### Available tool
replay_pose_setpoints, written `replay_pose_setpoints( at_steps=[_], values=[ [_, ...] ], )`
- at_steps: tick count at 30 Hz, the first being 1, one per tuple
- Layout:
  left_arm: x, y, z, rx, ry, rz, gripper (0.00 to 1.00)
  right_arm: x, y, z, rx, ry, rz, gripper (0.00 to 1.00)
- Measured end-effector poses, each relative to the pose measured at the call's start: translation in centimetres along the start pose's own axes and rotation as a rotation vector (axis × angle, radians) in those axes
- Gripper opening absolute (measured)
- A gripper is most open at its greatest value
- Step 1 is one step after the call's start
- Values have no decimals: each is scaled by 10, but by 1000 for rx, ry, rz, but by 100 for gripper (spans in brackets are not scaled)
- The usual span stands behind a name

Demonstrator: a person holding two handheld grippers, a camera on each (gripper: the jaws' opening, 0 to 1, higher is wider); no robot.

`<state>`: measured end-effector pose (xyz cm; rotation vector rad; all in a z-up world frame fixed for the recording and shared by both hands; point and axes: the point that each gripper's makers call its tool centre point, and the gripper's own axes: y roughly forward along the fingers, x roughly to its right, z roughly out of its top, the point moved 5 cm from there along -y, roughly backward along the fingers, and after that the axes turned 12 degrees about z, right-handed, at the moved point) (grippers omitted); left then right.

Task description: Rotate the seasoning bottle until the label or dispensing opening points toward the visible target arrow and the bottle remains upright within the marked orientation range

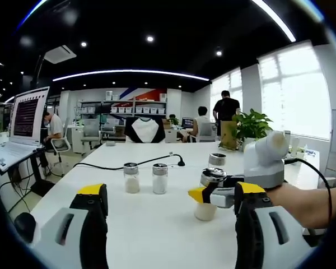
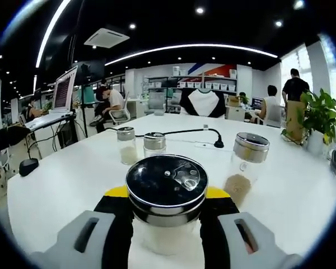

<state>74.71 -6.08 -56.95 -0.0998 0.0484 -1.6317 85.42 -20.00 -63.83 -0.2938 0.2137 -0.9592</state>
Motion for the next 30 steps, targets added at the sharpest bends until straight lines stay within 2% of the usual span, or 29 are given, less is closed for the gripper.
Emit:
replay_pose_setpoints(
  at_steps=[6, 8, 13, 16, 23, 28, 30],
  values=[
    [0, 1, 0, -1, -1, -1, 99, -1, 0, 0, 2, 2, -22, 44],
    [0, 0, -1, -8, -2, -1, 99, -1, 2, 0, -2, -37, -15, 45],
    [-1, -1, -1, -14, -2, 8, 99, 1, 3, 0, -22, -15, -11, 45],
    [-1, -1, 0, -11, -1, 8, 99, 1, 5, -2, -21, 40, 10, 46],
    [-1, -1, 0, -13, 2, 8, 99, 0, -1, 2, -20, 18, 26, 50],
    [2, -1, -2, -20, -4, -2, 99, 3, -6, -2, -38, 48, 47, 59],
    [3, -2, -2, -21, -1, -2, 99, 5, -9, -4, -76, -25, 59, 64]
  ],
)
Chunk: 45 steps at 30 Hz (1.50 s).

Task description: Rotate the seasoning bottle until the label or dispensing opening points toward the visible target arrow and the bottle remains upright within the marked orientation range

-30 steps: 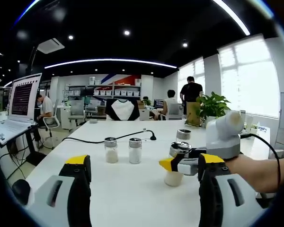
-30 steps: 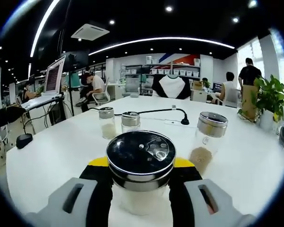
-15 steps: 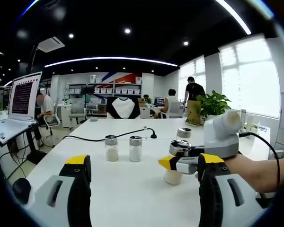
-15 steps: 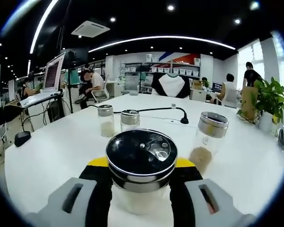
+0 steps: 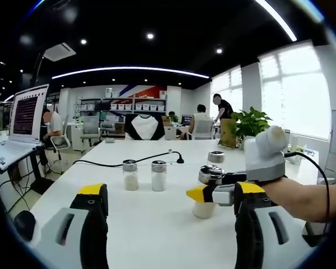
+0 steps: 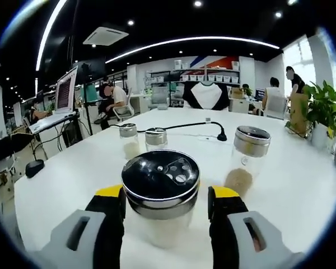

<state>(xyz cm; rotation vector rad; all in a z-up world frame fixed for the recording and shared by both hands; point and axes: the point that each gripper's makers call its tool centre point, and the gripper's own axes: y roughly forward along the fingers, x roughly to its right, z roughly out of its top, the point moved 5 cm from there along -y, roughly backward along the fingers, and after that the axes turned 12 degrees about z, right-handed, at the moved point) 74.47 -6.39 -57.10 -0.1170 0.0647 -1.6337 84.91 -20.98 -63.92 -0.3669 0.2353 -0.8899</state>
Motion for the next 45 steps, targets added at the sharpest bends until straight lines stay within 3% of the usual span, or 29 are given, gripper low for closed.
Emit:
replay_pose_setpoints(
  at_steps=[7, 10, 12, 16, 20, 22, 25, 29, 32, 34, 40, 45],
  values=[
    [2, 0, 1, 0, -7, -8, 98, 5, -7, 4, 18, -5, 154, 66],
    [3, -1, -1, -11, -13, -15, 98, 10, -7, 0, -42, -39, 174, 78],
    [4, -1, 1, -12, -17, -24, 98, 11, -7, 2, -18, -83, 224, 74],
    [3, -2, 3, -7, -11, -17, 98, 16, -9, -1, -28, -47, 311, 71],
    [3, -2, 3, -14, -13, -19, 98, 13, -8, -1, -17, -12, 447, 69],
    [4, -3, 3, -18, -9, -23, 98, 10, -8, -1, -1, -43, 516, 66],
    [4, -5, 5, -16, -5, -24, 98, 8, -6, -6, -24, -153, 561, 61],
    [1, -7, 7, -15, -10, -21, 98, 5, -2, -4, 11, -100, 635, 57],
    [-2, -8, 8, -13, 0, -16, 98, 5, -5, 0, 18, -134, 677, 57],
    [-4, -8, 9, -12, -6, -11, 98, 0, -8, -2, -2, -149, 753, 56],
    [-7, -8, 10, -4, 8, -14, 98, -2, -4, -2, -35, -172, 797, 55],
    [-6, -8, 10, 3, 2, -21, 98, -4, -2, 1, -25, -162, 810, 46]
  ],
)
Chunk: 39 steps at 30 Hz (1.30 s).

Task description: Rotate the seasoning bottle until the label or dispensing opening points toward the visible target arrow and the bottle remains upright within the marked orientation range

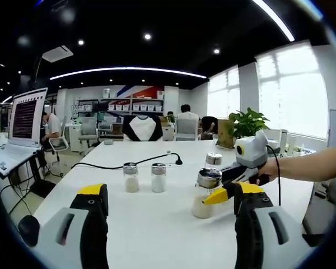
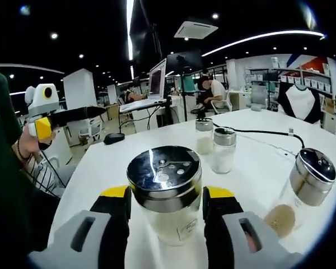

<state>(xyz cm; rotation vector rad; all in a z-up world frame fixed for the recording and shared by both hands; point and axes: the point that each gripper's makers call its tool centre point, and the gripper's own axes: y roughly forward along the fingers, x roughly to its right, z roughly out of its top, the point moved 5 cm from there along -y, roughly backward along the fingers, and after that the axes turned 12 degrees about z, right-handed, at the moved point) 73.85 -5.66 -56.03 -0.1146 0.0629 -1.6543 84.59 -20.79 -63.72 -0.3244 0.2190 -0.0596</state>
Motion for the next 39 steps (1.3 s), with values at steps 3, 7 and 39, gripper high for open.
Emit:
replay_pose_setpoints(
  at_steps=[3, 7, 39],
  values=[
    [2, 0, -1, 3, -4, -9, 99, 1, 0, -1, 10, -22, -1, 43],
    [4, 1, -2, 2, 1, -17, 99, 1, -1, -1, 13, -53, 6, 42],
    [3, 4, -5, 2, -14, -20, 99, 5, 0, -3, 27, -58, -84, 41]
  ],
)
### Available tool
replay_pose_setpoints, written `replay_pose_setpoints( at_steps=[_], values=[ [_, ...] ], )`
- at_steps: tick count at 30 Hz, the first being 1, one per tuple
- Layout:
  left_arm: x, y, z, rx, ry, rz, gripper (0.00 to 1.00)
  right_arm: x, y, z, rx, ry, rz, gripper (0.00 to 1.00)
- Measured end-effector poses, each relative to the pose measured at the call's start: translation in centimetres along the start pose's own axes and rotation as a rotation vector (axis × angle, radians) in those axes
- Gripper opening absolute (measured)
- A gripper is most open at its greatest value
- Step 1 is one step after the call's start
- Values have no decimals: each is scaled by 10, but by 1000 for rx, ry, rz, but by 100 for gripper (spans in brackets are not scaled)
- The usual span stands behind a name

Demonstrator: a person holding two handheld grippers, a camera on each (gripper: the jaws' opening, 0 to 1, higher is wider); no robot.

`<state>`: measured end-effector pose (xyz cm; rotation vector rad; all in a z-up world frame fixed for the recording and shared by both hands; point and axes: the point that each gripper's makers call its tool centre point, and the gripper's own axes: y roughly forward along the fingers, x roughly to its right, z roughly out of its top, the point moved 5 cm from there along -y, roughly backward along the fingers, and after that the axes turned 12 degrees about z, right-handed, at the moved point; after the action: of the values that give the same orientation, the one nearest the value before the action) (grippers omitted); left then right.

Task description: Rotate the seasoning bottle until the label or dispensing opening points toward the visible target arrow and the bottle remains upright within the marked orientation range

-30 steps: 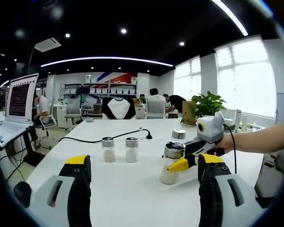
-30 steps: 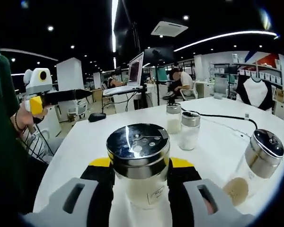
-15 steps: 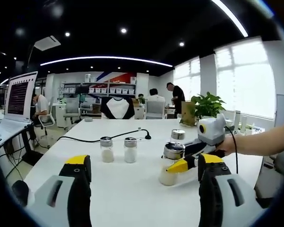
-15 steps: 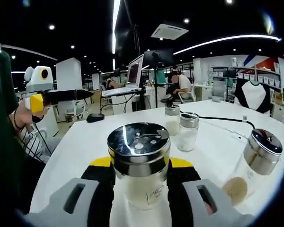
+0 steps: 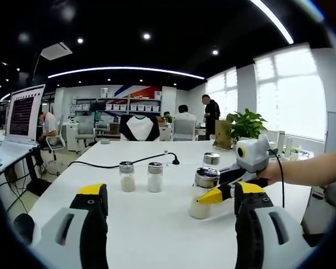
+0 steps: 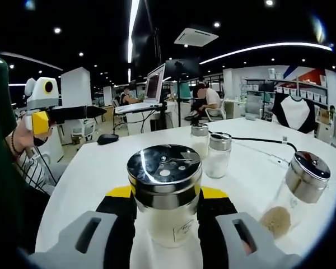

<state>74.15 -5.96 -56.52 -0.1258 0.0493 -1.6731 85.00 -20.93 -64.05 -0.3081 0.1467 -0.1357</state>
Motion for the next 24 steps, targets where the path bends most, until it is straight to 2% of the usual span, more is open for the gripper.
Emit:
replay_pose_setpoints(
  at_steps=[5, 15, 24],
  values=[
    [0, -1, 0, 2, 5, 1, 99, -1, 2, 1, -5, 29, -61, 41],
    [3, 1, -2, -5, 8, -2, 98, 2, 1, -2, -15, 52, -133, 41],
    [5, 4, -4, -14, 0, -13, 98, -5, 1, -3, 18, 68, -223, 41]
  ],
)
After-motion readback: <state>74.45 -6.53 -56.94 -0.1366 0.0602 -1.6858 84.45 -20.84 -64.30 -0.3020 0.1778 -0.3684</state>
